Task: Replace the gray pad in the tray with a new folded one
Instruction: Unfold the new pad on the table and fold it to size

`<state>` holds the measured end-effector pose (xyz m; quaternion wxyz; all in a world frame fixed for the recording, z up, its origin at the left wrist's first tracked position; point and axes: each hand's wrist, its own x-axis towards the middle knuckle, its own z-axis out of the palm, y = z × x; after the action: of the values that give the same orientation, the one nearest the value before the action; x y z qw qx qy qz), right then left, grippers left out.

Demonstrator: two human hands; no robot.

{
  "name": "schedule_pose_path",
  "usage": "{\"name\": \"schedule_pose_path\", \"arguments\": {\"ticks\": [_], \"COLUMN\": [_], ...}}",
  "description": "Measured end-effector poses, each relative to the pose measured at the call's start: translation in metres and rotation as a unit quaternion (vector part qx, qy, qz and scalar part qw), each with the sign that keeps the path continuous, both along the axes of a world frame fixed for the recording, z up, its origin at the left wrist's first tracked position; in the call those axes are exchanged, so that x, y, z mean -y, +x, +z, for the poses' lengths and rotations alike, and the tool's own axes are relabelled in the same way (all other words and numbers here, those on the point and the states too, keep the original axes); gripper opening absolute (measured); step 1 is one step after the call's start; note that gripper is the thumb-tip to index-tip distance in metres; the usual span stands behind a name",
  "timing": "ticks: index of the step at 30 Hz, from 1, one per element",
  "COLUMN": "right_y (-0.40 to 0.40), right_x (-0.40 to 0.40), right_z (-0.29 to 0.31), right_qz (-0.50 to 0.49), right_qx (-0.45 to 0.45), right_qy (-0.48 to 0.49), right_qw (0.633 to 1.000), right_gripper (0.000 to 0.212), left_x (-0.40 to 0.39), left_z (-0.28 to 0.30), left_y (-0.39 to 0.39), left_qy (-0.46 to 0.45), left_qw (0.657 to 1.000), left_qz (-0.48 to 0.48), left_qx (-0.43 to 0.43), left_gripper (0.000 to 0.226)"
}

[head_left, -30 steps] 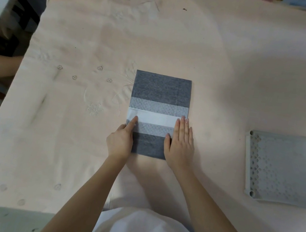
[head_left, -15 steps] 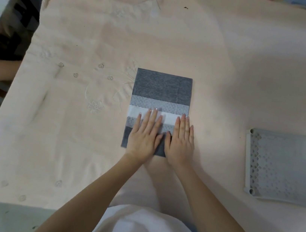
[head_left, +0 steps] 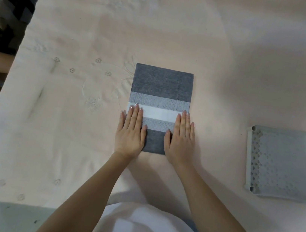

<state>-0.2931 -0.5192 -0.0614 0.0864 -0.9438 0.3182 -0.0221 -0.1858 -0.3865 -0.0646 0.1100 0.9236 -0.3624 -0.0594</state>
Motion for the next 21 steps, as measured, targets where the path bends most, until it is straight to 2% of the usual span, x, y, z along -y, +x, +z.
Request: {"name": "schedule_pose_path", "arguments": {"ticks": [6,10,14,21], "right_y": [0.004,0.031,0.041,0.006], "right_x": [-0.004,-0.035,-0.046,-0.011], "right_z": [0.004,0.01,0.001,0.0], "right_qz": [-0.019,0.061,0.088,0.009], "right_qx": [-0.007,0.035,-0.009,0.021], "right_qy": [-0.016,-0.001,0.018,0.025], "right_qw": [1.0,0.998,0.996,0.999], "right_gripper": [0.057,0.053,0.056,0.057], "left_x": [0.002,0.003,0.001,0.001], "left_z": [0.003,0.002,0.001,0.003], "left_y": [-0.002,-0.001,-0.001,-0.001], "left_qy": [-0.008,-0.008,-0.009,-0.016], "left_qw": [0.999,1.0,0.999,0.998], "left_qz": [0.033,0.027,0.034,0.059], "left_qx": [0.011,0.008,-0.003,-0.007], "left_gripper": [0.057,0.058,0.059,0.06]}}
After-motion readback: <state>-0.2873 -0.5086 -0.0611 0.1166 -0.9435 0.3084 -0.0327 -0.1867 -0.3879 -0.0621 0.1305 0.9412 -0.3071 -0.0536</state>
